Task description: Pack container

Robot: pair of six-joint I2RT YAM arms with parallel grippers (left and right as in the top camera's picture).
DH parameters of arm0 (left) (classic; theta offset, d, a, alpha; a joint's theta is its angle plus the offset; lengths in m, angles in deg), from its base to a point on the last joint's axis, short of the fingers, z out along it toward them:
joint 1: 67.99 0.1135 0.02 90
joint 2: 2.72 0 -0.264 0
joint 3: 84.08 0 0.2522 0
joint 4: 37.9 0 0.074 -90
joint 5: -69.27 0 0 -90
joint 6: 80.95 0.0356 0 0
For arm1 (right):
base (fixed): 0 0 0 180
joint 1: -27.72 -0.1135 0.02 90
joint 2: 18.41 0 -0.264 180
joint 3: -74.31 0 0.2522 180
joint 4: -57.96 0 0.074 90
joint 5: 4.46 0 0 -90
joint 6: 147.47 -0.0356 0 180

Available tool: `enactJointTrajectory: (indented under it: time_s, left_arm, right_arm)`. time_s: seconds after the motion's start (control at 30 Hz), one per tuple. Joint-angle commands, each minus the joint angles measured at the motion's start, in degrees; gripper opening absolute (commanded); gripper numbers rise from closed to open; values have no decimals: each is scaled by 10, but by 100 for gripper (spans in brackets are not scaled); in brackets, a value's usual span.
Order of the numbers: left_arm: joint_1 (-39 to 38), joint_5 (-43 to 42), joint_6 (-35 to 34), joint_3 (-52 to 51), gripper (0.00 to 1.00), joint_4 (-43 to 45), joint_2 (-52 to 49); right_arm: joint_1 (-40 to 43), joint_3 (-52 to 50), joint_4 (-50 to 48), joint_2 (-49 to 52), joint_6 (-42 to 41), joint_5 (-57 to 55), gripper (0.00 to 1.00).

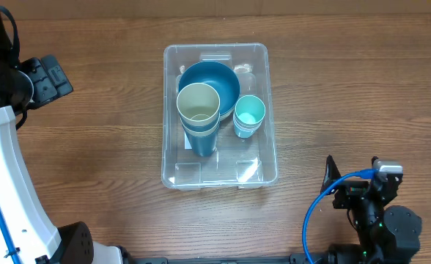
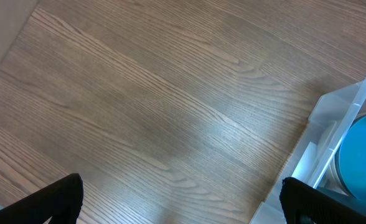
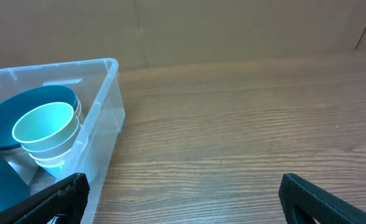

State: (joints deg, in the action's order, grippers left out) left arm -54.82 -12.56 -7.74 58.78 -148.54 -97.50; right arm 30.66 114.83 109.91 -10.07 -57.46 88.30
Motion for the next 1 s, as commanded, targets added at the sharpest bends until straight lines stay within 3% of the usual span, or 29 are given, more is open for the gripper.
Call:
enactJointTrajectory:
  time_s: [0.0,0.73,0.97]
  left_arm:
    - [-1,-5,3,11,100,1,4]
    - [-1,-5,3,11,100,1,4]
    - [-1,-5,3,11,100,1,4]
  right_arm:
    - [-3,-25,-7,-8,0,10,100]
    - [-3,-106,-6,-81,0,10,100]
    - [-3,-106,54,-81,0,10,100]
